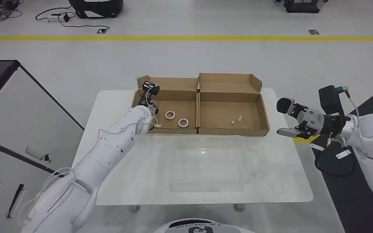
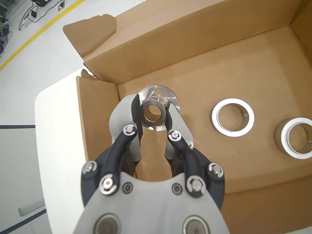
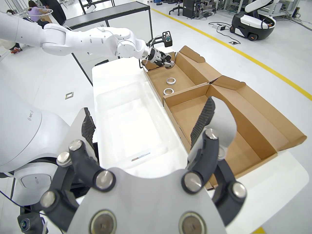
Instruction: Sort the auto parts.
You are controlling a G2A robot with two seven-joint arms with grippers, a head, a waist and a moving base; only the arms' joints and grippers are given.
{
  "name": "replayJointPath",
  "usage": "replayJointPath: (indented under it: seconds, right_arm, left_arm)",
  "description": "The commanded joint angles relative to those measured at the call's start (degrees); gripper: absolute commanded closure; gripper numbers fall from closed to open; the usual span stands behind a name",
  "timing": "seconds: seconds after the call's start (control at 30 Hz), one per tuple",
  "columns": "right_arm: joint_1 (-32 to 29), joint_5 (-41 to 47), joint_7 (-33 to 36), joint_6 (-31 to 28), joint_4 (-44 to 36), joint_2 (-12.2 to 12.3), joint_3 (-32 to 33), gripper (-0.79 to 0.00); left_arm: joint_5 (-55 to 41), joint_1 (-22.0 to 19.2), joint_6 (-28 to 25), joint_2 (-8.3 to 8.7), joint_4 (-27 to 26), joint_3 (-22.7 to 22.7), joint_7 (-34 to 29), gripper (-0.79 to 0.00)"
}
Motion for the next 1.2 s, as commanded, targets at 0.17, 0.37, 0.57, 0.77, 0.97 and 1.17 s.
replayJointPath:
  seconds: [0.17,0.37,0.57,0.77,0.97,1.17]
  right_arm:
    - [0.00,-0.01,0.00,0.00,0.00,0.00,0.00,-0.785]
    - [0.00,-0.01,0.00,0.00,0.00,0.00,0.00,-0.785]
    - [0.00,-0.01,0.00,0.00,0.00,0.00,0.00,-0.785]
    - [0.00,-0.01,0.00,0.00,0.00,0.00,0.00,-0.785]
    - [0.00,-0.01,0.00,0.00,0.00,0.00,0.00,-0.785]
    - [0.00,-0.01,0.00,0.00,0.00,0.00,0.00,-0.785]
  left_arm:
    - [1.02,0.39,-3.20,-0.16,-0.09,-0.67,-2.12,0.000]
    - [2.34,1.05,-5.97,-0.10,-0.51,-1.28,-3.84,0.000]
    - [4.06,1.38,-6.25,-0.31,-0.36,-1.67,-4.46,0.000]
    - [5.24,1.35,-6.42,-0.79,0.56,-1.81,-4.53,0.000]
    - [5.84,1.25,-7.14,-1.21,1.27,-2.16,-4.63,-0.160]
    - [6.35,1.44,-7.49,-1.56,1.44,-2.66,-4.43,-0.314]
